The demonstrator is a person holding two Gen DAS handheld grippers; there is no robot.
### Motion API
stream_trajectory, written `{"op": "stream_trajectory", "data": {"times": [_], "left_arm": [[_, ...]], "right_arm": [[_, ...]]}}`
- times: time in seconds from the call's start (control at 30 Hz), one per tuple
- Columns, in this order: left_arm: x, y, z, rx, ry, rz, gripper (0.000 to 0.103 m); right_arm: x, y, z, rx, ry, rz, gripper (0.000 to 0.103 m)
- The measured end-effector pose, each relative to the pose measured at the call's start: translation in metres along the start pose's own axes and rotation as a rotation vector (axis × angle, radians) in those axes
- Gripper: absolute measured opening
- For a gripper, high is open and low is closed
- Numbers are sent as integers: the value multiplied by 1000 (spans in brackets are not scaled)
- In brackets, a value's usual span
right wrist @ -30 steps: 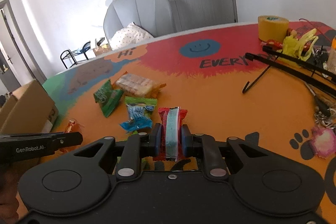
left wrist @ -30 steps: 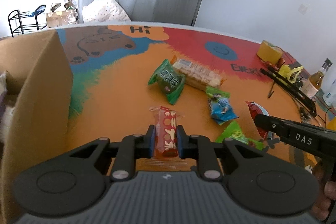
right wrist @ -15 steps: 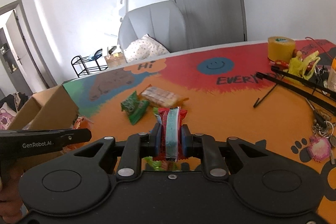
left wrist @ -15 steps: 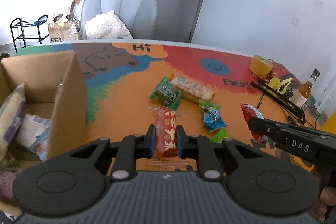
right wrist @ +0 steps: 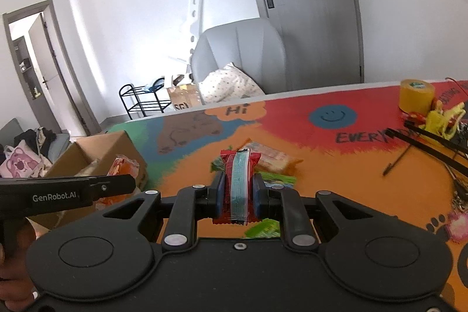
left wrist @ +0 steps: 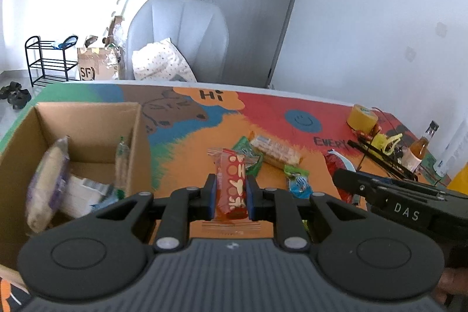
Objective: Organize snacks
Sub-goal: 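Carry the orange snack and striped bar over the cardboard box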
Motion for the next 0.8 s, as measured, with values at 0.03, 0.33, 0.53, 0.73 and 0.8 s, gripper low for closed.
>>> {"op": "stream_trajectory", "data": {"times": [0.03,0.33,0.53,0.73,0.8], "left_arm": [[-2,-2,-1,-1,5,-2,19],[-23,-18,-10,-17,51,-23,19],[-33,-35,-14,-37,70,-44,19],[-42,-55,-17,-62,87,-69,19],[-45,-64,-18,-76,93,-79,19]], "right_arm": [[0,-3,-1,-3,2,-4,18],[-3,-29,-9,-35,23,-41,18],[0,-46,-13,-57,26,-61,18],[3,-63,-15,-76,26,-83,18],[5,-71,-15,-85,25,-91,18]]}}
Point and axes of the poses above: each gripper's, at about its wrist camera, not at the fingertips, and x roughly the way its jaws point, y to its right, z to its underside, the point moved 6 cm from there along x, roughly the way its jaws point, and after that the axes turned 9 degrees about z, right-handed, at the moved point
